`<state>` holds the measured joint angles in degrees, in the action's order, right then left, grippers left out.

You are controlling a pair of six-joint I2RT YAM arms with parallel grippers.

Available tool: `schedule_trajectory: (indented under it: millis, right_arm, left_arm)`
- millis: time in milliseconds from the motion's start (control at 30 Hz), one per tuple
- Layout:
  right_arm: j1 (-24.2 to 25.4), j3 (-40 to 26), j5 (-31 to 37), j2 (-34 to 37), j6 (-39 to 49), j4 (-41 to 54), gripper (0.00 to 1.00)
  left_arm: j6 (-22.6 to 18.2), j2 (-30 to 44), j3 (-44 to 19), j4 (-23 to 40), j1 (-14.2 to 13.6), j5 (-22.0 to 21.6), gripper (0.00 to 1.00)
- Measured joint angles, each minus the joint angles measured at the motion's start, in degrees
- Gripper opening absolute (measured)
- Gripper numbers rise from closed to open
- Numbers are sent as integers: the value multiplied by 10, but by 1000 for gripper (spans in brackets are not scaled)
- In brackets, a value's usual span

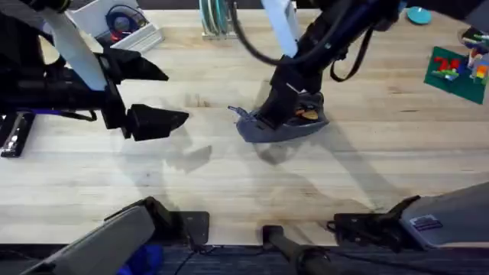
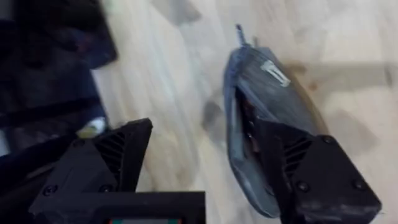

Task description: Unzip the bag, pick up the pens from the table one at a time and place them inside, then zip the bag closed.

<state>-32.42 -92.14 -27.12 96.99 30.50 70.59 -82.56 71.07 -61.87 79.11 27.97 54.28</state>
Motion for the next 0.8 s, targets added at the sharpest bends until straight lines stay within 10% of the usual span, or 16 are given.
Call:
schedule_trajectory:
  millis: [367, 800]
  right_arm:
    - [-7, 0, 83, 0, -5, -9, 996]
    - [-7, 0, 93, 0, 17, -29, 997]
  left_arm:
    - [-59, 0, 14, -7, 0, 31, 997]
    - [-156, 0, 249, -207, 0, 99, 995]
